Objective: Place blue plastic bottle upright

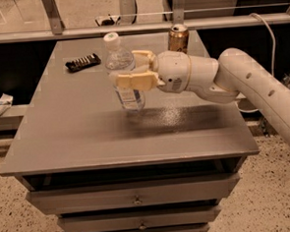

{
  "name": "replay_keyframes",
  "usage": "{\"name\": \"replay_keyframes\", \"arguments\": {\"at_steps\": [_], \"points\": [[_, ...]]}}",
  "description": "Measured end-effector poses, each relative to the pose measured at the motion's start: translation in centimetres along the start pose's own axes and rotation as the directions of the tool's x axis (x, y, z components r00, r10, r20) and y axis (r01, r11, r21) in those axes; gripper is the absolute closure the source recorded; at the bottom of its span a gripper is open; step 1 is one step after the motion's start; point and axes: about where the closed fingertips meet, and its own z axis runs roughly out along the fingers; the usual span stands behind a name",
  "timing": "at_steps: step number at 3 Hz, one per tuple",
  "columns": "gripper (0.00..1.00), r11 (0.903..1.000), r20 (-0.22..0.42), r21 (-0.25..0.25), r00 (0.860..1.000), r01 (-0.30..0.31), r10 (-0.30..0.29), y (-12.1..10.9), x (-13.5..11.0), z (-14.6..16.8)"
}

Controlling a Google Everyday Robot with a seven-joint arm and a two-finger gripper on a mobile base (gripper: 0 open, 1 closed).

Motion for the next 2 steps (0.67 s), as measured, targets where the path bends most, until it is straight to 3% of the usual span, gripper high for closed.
{"name": "replay_keyframes", "arguments": {"at_steps": [1,2], "points": [[0.97,0.9993,0.002,-0.004,0.999,-0.037,0.037,-0.08,1.44,-0.48],[0.75,0.9980,-0.007,-0.014,0.998,-0.062,0.062,-0.14,2.17,-0.54]]}}
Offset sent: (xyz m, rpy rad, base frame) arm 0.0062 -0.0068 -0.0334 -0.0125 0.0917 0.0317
